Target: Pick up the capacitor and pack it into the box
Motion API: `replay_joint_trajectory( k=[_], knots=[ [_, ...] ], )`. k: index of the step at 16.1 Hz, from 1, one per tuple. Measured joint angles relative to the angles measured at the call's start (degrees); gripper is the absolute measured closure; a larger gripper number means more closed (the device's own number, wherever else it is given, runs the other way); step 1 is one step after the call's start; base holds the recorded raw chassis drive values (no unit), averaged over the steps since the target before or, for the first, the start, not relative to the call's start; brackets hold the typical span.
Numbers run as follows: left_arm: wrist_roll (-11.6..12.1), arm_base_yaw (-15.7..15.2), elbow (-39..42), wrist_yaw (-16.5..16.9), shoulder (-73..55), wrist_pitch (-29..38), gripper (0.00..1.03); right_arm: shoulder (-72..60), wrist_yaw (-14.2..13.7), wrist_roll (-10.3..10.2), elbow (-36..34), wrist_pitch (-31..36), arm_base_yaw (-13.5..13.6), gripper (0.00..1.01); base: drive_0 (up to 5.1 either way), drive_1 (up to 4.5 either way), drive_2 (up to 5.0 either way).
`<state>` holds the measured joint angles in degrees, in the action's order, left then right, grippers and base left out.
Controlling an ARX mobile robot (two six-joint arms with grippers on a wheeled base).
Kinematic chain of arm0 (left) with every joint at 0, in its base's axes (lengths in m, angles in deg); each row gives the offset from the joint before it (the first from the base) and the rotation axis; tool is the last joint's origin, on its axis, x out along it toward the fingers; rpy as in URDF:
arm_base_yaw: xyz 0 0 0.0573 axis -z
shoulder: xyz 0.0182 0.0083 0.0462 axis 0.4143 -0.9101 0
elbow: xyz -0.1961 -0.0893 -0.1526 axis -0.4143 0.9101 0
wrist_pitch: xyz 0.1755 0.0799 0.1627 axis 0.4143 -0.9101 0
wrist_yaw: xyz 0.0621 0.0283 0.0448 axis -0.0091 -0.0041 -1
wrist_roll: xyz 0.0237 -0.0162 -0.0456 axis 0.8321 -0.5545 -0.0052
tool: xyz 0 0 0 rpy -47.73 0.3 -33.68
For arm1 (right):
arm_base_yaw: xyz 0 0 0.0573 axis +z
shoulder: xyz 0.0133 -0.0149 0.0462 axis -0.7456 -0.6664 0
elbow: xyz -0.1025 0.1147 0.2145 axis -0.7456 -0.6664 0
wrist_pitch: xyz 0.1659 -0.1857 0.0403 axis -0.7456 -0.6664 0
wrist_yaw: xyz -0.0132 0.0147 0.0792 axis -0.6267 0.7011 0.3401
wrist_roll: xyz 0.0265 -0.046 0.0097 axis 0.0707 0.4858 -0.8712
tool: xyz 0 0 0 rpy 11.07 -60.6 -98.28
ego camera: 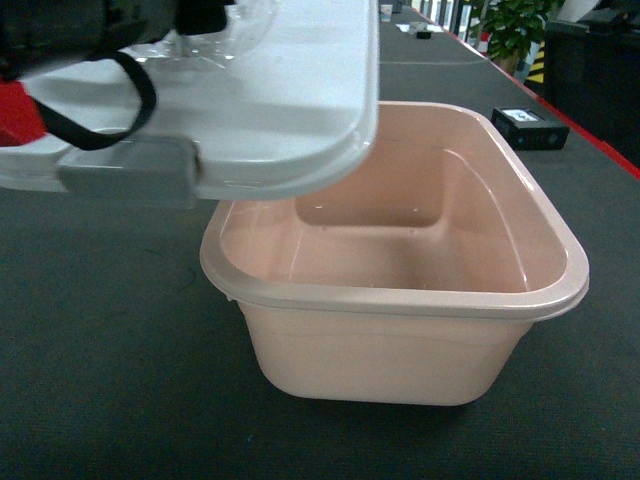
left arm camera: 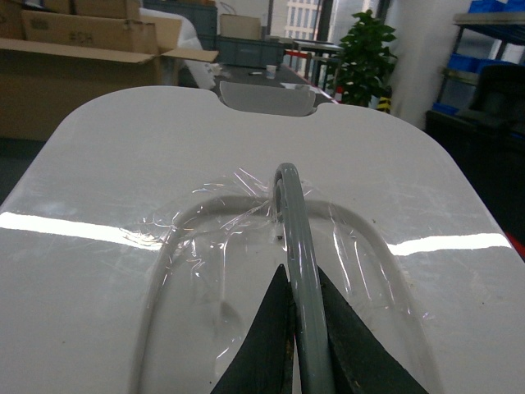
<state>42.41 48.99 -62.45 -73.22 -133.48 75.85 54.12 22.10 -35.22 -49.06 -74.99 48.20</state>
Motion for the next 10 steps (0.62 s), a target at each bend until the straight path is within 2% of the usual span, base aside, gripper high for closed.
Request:
replay_joint_trajectory(
  k=[2, 5, 7, 10],
  knots=[
    [0.2, 5.8, -2.1, -3.8, -2.9, 0.0, 1.01, 0.0, 0.0, 0.0, 0.0, 0.0, 0.0, 0.03, 0.0, 0.0, 0.0],
    [0.1, 11.8, -5.2, -9.3, -6.7, -2.3, 1.01, 0.0, 0.0, 0.0, 0.0, 0.0, 0.0, 0.03, 0.0, 0.0, 0.0],
    [-0.2, 13.9, -7.4, -12.3, -8.6, -4.3, 1.01, 0.0, 0.0, 0.0, 0.0, 0.0, 0.0, 0.03, 0.0, 0.0, 0.0],
    [-1.4, 15.0, -10.4, -16.1, -11.8, -7.1, 1.01, 0.0, 0.0, 0.0, 0.0, 0.0, 0.0, 0.03, 0.0, 0.0, 0.0]
  ],
)
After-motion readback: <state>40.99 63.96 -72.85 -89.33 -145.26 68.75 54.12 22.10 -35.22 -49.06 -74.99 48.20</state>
